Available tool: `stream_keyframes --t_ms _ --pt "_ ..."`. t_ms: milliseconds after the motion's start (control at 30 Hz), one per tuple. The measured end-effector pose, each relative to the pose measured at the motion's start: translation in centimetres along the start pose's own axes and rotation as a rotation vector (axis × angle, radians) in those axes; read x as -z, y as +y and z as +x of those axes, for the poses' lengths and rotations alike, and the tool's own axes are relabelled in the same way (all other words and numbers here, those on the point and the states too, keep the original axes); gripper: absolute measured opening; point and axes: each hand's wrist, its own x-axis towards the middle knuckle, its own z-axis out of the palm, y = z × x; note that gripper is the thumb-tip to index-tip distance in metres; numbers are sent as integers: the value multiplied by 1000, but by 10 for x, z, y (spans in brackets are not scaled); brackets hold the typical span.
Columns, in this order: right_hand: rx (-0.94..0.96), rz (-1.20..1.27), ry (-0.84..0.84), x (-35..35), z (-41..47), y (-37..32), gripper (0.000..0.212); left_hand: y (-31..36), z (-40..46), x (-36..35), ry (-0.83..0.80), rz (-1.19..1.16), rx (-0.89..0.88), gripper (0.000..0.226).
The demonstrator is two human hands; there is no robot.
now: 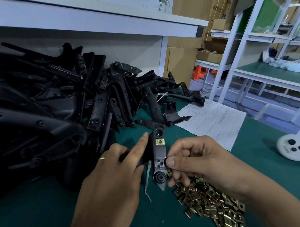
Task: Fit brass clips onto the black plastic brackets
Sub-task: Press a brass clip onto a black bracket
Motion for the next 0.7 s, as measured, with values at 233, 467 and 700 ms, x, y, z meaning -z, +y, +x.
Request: stream_keyframes --t_ms 233,467,700 --pt "-22 -19 -10 -1 0 -1 7 1 -1 1 29 6 5 71" --pt "-36 181 -146 3 -4 -3 19 -2 -1 -1 48 -80 -25 70" --pt "-29 226 -15 -4 -2 -2 19 -5 0 -2 48 -88 -36 71"
